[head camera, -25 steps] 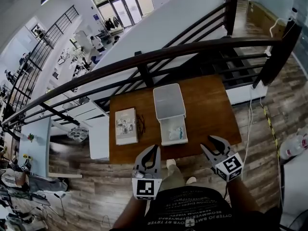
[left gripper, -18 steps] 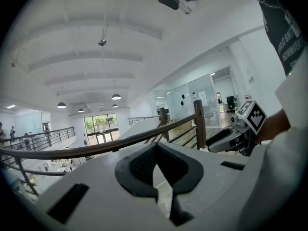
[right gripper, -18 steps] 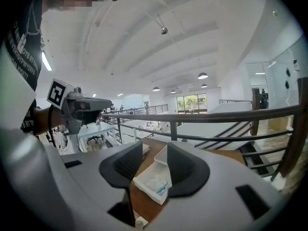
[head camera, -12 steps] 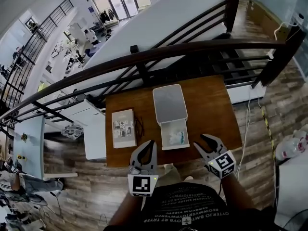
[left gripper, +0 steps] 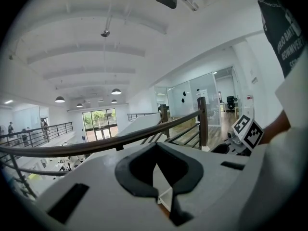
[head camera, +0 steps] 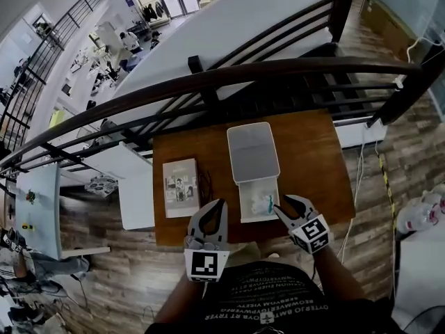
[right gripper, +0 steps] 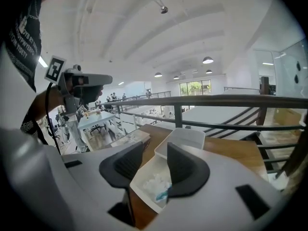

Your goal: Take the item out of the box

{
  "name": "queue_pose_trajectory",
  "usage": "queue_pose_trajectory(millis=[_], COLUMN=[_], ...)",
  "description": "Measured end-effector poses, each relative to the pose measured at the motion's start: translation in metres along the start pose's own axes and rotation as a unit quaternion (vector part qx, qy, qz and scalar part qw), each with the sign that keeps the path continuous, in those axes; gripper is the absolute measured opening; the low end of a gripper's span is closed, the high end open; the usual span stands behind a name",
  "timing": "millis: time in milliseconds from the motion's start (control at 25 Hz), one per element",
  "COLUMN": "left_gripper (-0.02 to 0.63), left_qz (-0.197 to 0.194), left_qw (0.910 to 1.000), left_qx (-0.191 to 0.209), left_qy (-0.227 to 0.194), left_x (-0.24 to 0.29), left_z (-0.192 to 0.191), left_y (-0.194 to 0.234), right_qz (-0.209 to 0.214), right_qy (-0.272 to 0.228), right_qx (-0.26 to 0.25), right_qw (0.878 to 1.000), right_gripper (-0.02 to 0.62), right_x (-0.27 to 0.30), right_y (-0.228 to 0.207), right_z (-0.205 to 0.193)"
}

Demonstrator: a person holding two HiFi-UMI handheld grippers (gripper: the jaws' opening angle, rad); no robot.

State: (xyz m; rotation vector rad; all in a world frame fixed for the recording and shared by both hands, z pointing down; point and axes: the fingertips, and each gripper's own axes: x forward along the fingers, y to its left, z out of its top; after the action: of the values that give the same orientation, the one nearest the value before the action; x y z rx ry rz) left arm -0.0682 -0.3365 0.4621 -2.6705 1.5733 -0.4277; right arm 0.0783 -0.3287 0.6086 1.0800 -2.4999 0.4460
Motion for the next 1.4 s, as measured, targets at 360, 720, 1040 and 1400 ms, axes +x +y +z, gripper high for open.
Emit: queue_pose_trajectory(millis=[360,720,1040,1400], left_gripper=[0.006,0.006,0.006,0.006], left_qz=[-0.011,-0.018,-0.017,-0.003], left_qw=[0.9998,0.9997,0.9983,0.9989], left_qx=[-0.009,-0.002,-0.031,-0.020], left_qy=[0.011,0.017,0.047,0.041], left_x=[0.029,0.046,0.048,0.028], left_z=[-0.015,-0.028,-0.047,-0.050], left_y=[0.032,0.049,0.052,0.063], right_qz=[0.017,0.032,0.035,0.024], right_qy=[0.082,0.173,0.264,0.348], right_qx=[-0.013,-0.013,-0.056,-0.090], right_qw=[0.996,0.984,0.962,0.933], right_gripper=[0.161,0.178,0.230,0.232], right_x=[0.065,0.101,0.124,0.144], right_y=[0.000,-0.006,-0.009,-0.007], right_z=[-0.046,-0.111,-0.153,-0.186])
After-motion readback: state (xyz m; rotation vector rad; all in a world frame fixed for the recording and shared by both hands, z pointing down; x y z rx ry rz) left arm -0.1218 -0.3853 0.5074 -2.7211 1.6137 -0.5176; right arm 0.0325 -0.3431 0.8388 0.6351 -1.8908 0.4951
